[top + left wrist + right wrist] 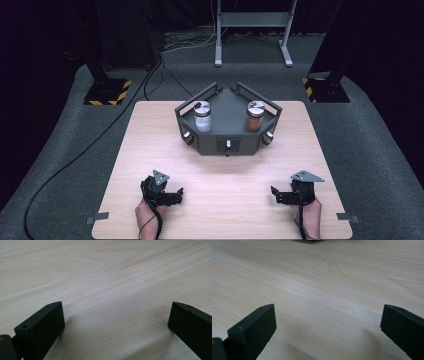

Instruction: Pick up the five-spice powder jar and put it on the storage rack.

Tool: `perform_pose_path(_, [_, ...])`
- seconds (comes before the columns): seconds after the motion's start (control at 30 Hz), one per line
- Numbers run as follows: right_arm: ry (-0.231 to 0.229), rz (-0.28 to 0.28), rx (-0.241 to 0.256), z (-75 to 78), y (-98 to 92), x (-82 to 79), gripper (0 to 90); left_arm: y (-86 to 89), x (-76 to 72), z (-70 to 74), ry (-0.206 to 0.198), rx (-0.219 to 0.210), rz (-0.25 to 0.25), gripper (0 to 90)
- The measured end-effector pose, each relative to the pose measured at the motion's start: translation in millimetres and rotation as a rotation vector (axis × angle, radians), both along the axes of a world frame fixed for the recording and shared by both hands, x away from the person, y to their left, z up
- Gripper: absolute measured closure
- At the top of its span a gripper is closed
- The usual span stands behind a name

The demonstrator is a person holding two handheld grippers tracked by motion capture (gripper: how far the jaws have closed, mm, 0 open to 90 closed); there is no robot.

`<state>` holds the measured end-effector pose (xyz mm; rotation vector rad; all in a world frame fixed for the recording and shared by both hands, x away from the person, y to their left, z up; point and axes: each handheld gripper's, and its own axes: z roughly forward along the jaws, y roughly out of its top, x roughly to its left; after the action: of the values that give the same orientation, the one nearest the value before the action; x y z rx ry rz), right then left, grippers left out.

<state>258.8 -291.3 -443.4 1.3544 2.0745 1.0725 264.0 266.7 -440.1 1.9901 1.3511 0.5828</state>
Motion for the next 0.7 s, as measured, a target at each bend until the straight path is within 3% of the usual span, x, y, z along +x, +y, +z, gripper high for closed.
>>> perform_pose_path(0.7, [0.010,0.003,-0.020,1.7,3.4,1.8,0.0,-0.5,-0.5,0.0,-0.003,0.004,-0.001,0.7])
